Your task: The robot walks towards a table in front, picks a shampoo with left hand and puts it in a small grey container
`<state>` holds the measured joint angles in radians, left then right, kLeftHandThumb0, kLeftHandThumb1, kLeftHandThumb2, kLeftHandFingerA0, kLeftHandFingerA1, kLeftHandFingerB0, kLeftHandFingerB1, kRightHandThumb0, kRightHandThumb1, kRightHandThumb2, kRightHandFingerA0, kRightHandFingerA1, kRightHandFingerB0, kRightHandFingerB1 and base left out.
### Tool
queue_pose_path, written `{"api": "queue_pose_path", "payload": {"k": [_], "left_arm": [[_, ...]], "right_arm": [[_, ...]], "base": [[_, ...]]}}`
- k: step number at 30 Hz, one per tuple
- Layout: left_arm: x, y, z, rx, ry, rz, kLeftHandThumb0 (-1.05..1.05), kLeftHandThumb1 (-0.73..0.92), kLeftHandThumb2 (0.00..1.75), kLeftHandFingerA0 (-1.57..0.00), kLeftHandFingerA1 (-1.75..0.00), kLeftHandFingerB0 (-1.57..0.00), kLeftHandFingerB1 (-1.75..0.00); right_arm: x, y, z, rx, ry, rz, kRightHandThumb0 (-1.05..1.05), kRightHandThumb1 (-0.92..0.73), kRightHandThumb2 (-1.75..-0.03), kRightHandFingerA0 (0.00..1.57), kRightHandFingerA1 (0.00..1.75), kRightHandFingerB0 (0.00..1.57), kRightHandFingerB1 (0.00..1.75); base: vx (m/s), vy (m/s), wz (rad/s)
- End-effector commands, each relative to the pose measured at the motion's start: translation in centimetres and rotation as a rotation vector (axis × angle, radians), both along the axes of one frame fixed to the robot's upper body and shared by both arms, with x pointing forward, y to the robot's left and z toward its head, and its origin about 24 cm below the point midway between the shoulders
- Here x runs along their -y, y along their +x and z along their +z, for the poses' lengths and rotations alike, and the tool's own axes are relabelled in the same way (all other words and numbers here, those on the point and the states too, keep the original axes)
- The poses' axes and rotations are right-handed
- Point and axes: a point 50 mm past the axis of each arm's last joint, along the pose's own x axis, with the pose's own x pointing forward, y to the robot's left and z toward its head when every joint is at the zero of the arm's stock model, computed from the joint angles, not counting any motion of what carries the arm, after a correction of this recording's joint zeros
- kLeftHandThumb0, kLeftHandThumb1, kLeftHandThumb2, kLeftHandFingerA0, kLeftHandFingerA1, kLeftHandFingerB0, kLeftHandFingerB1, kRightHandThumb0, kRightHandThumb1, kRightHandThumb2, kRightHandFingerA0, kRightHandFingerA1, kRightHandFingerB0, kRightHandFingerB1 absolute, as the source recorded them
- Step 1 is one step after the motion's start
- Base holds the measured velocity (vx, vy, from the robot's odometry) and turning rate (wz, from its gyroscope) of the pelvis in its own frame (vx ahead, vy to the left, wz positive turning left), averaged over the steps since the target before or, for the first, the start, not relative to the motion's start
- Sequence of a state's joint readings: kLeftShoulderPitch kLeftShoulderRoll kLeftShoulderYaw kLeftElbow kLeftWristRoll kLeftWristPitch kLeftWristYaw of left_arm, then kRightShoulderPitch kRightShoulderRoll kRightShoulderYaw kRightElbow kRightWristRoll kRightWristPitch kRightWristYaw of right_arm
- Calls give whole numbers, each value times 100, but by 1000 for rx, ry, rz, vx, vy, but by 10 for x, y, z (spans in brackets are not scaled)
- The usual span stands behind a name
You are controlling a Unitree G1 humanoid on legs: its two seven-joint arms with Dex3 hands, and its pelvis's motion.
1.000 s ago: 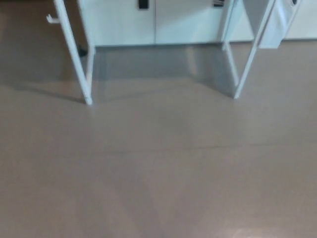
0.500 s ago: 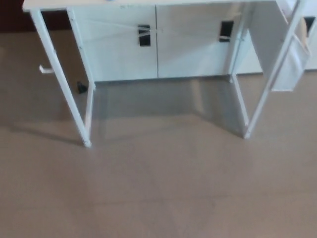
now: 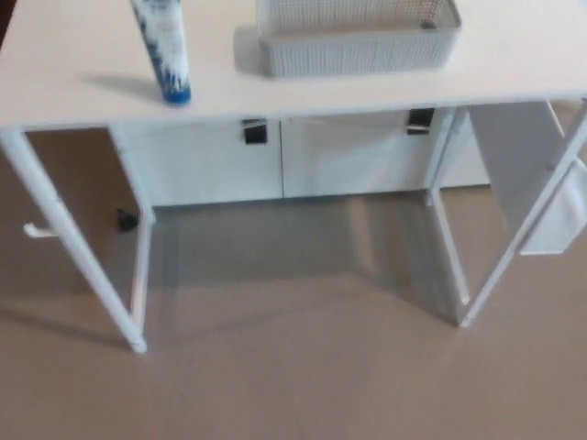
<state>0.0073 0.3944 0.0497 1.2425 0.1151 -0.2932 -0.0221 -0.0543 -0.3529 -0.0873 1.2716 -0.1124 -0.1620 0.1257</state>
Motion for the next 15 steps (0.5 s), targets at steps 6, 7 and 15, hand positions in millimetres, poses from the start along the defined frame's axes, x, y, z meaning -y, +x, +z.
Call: {"api": "queue_pose_path", "payload": {"k": [6,7,15], "left_arm": [[-6,-12,1,20,-15,59,-14,62,58,-26,-34,-30,-31],[-6,-13,1,16,-11,56,-13,42,89,-23,-55,-17,-50],[-8,-19,1,-8,19,20,-23,60,63,-27,-36,-25,-32]], "right_arm": [[3,-18,-3,-26,-71,9,-22,-70,-61,66,47,36,33],[2,-19,-3,-28,-75,14,-22,-70,-61,66,47,36,33],[0,-31,-7,-33,-48,-21,-23,-69,-61,64,46,35,33]], "base": [[563,142,1],[387,-18,9],[428,-118,23]]}}
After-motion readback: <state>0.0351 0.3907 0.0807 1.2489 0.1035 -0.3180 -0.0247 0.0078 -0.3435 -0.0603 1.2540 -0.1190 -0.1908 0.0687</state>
